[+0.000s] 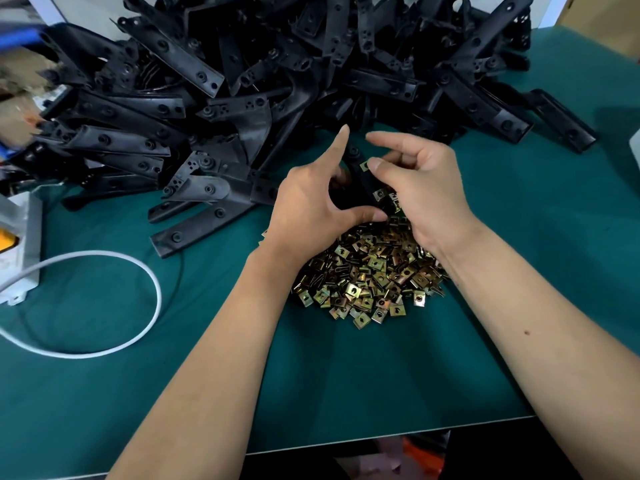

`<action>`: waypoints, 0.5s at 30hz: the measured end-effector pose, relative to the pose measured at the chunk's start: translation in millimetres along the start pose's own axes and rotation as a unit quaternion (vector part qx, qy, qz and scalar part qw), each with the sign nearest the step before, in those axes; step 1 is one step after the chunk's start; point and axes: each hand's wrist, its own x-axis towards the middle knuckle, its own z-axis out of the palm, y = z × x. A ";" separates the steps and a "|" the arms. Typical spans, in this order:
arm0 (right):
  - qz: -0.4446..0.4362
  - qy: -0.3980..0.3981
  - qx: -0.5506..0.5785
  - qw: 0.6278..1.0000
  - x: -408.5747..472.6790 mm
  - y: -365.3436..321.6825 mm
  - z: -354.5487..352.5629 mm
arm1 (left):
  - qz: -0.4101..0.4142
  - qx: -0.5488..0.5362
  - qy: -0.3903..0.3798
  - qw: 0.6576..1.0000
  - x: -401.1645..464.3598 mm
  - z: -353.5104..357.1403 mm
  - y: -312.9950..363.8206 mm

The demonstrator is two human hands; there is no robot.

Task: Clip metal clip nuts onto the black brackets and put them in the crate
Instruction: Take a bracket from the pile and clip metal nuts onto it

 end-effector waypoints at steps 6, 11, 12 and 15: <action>-0.016 0.052 -0.071 0.996 -4.5 2.3 6.2 | -0.016 0.010 0.002 1.000 0.8 1.1 5.0; -0.033 0.023 -0.091 0.995 -8.0 -0.1 7.9 | -0.039 0.013 0.010 0.999 -1.0 1.7 9.4; -0.032 0.018 -0.088 0.995 -8.3 -0.1 8.0 | -0.041 0.013 0.009 0.999 -0.7 1.8 9.9; -0.042 0.005 -0.079 0.996 -7.1 0.3 6.5 | -0.042 0.020 0.000 0.999 0.3 1.7 10.8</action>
